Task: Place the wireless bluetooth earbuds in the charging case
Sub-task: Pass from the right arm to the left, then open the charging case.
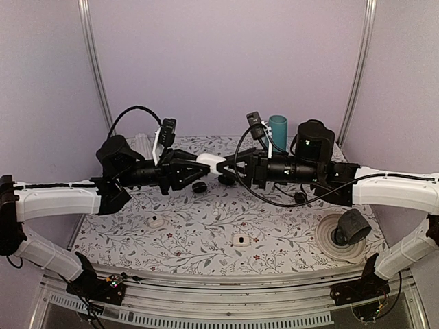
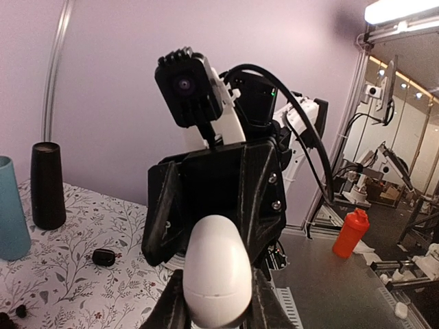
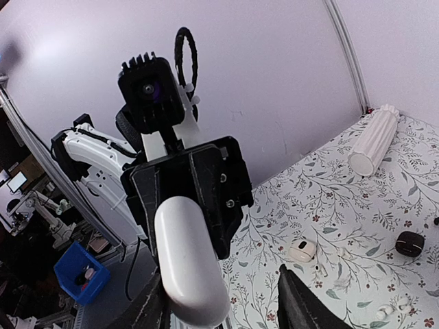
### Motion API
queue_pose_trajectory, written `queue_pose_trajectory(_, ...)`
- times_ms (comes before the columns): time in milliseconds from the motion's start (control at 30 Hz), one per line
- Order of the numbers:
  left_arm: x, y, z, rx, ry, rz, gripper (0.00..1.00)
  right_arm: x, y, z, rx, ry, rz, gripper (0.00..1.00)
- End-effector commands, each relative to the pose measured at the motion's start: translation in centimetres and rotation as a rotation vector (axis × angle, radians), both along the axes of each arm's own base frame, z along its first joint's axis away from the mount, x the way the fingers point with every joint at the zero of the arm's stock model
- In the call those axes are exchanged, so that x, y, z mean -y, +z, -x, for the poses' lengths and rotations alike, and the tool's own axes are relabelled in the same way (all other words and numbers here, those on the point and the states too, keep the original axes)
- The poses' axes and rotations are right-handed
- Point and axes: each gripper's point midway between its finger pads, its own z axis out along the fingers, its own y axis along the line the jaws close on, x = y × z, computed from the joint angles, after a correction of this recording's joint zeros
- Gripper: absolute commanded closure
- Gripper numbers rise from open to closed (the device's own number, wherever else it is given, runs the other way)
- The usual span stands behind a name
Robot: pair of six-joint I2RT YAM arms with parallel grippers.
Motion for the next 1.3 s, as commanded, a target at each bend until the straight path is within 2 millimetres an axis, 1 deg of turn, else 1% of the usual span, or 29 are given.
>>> queue_pose_trajectory(0, -0.2, 0.8, 2.5, 0.093, -0.077, 0.001, 1.0, 1.7, 0.7, -1.7, -0.026, -0.089, -0.02, 0.47)
queue_pose_trajectory(133, 0.0, 0.6, 2.9, 0.102, -0.096, -0.018, 1.0, 1.8, 0.4, -2.0, -0.041, -0.097, -0.017, 0.47)
queue_pose_trajectory(300, 0.0, 0.4, 2.7, 0.097, -0.079, -0.022, 1.0, 1.6, 0.2, -2.0, -0.051, -0.09, -0.012, 0.46)
queue_pose_trajectory(400, 0.1, 0.3, 2.0, 0.076, -0.049, -0.025, 1.0, 1.5, 0.1, -2.0, -0.051, -0.083, -0.01, 0.46)
queue_pose_trajectory(533, 0.2, -0.1, 0.6, 0.033, 0.018, -0.031, 1.0, 1.4, 0.2, -1.8, -0.045, -0.07, -0.008, 0.46)
queue_pose_trajectory(667, 0.0, -0.4, -0.4, 0.004, 0.069, -0.031, 1.0, 1.5, 0.6, -1.6, -0.038, -0.067, -0.015, 0.45)
queue_pose_trajectory(800, -0.5, -0.6, -1.2, -0.01, 0.109, -0.031, 1.0, 2.0, 0.9, -1.8, -0.035, -0.092, -0.012, 0.45)
queue_pose_trajectory(900, -0.8, -0.6, -1.5, -0.014, 0.13, -0.031, 1.0, 2.3, 0.6, -2.3, -0.041, -0.114, 0.0, 0.44)
queue_pose_trajectory(1067, -1.9, -0.9, -3.3, -0.037, 0.229, -0.041, 1.0, 3.1, -0.6, -3.2, -0.068, -0.152, 0.026, 0.43)
queue_pose_trajectory(1200, -3.2, -1.0, -4.7, -0.05, 0.311, -0.039, 1.0, 3.3, -2.3, -4.0, -0.097, -0.172, 0.065, 0.43)
queue_pose_trajectory(1267, -3.8, -1.1, -5.2, -0.057, 0.34, -0.04, 1.0, 3.1, -3.8, -4.4, -0.122, -0.181, 0.098, 0.43)
